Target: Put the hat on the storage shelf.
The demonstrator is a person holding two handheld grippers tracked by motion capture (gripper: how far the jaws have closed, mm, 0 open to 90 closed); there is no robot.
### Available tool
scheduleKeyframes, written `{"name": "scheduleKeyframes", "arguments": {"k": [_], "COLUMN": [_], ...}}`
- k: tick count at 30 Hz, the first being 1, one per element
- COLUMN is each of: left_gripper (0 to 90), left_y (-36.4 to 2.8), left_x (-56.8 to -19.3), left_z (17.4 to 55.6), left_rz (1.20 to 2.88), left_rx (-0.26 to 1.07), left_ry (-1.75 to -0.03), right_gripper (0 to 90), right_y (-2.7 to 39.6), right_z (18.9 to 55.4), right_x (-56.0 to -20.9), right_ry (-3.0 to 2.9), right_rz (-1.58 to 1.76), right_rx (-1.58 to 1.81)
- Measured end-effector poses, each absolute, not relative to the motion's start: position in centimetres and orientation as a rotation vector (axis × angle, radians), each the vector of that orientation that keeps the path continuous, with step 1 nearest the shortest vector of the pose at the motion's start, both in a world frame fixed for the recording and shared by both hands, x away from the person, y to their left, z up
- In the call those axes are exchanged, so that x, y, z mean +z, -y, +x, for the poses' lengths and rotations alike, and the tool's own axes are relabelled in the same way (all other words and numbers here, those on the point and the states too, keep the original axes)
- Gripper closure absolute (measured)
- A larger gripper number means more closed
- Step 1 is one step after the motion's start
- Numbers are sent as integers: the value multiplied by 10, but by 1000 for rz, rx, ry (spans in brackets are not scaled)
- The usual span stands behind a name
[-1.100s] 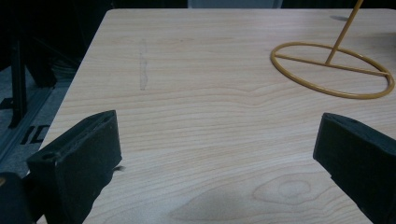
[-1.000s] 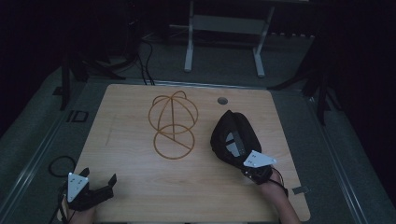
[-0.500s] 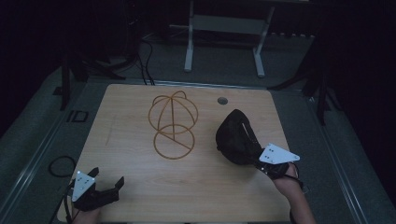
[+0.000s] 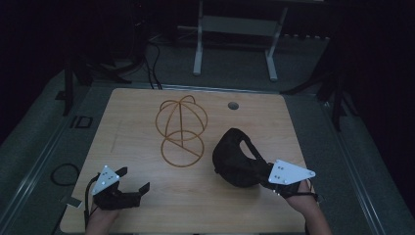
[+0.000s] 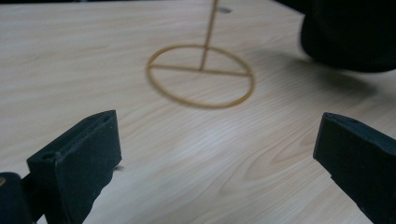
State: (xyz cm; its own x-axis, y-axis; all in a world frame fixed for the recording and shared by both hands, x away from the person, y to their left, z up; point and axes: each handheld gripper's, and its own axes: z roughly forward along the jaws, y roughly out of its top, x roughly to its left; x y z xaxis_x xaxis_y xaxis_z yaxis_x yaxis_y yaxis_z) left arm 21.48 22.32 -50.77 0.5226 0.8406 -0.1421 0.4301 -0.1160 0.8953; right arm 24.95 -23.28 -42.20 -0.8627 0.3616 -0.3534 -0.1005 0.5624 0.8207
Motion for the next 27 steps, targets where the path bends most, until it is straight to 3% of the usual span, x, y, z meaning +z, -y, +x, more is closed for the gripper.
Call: {"name": "scheduleKeyframes", "arguments": {"k": [12, 22, 27], "left_gripper": [13, 13, 13], "left_y": [-170, -117, -103], "left_x": [-435, -408, -401], "left_z": [228, 241, 250], "left_rz": [1845, 1954, 1957], "left_rx": [439, 338, 216], "left_ry": [-828, -688, -637], "right_gripper": [887, 887, 887], "right_y": [205, 193, 190], "right_z": [227, 222, 220], "right_x": [-419, -420, -419], "right_ry": [-2365, -2389, -2399], "right_rz": [36, -43, -84], "right_rx": [1276, 1253, 1253]}}
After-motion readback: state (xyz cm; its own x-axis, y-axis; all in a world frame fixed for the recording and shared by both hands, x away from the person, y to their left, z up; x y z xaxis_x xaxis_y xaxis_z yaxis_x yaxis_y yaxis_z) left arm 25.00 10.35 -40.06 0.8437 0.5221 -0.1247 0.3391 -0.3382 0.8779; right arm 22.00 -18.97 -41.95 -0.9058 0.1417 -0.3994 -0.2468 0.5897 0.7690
